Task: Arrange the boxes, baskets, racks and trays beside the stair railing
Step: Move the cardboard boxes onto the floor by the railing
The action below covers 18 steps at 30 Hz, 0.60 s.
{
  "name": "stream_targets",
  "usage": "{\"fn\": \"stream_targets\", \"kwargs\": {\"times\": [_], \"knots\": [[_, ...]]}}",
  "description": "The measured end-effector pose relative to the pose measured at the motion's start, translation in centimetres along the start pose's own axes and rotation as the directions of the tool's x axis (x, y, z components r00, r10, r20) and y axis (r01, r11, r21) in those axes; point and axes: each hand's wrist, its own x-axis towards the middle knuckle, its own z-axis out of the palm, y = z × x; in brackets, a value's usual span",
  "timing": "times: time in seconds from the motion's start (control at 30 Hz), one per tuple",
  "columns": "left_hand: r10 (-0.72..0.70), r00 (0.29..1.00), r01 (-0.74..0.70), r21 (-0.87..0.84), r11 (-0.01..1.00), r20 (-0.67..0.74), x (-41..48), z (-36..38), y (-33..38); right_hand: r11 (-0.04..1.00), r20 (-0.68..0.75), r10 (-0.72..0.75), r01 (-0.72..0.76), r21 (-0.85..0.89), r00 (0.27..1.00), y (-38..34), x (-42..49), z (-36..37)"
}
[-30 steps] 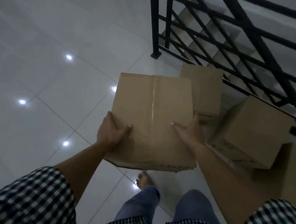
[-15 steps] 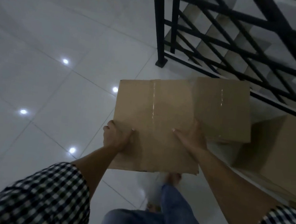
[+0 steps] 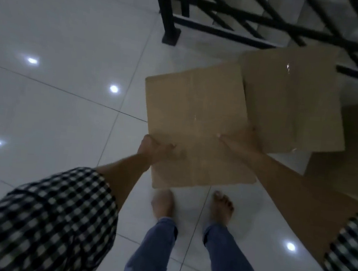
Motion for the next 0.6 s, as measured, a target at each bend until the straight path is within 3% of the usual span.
{"fn": "stream_targets", "kwargs": {"times": [0.17, 0.3, 0.4, 0.5, 0.6], "knots": [[-0.035, 0.999, 0.034, 0.032, 0.999, 0.038, 3.1, 1.5, 0.0, 0.994, -0.021, 0.051, -0.053, -0.099, 0.998, 2.0, 2.0, 1.3], [-0.053, 0.983, 0.043, 0.061, 0.997, 0.173, 5.4, 2.5, -1.8, 0.990, -0.028, 0.086, -0.088, -0.108, 0.996, 2.8, 2.4, 1.7], [-0.047, 0.967, 0.001, 0.184, 0.983, 0.250, 4.2, 3.2, -0.9, 0.992, -0.027, 0.095, -0.097, -0.078, 0.995, 3.4, 1.6, 1.4], [0.062, 0.941, -0.241, 0.530, 0.813, 0.333, 1.1, 3.5, 1.1, 0.989, -0.067, 0.056, -0.064, -0.135, 0.996, 3.1, -1.4, 0.7], [0.282, 0.876, -0.481, 0.673, 0.562, 0.391, -2.9, 3.5, 4.0, 0.985, -0.104, 0.061, -0.076, -0.153, 0.993, 2.7, -5.5, 0.0]]}}
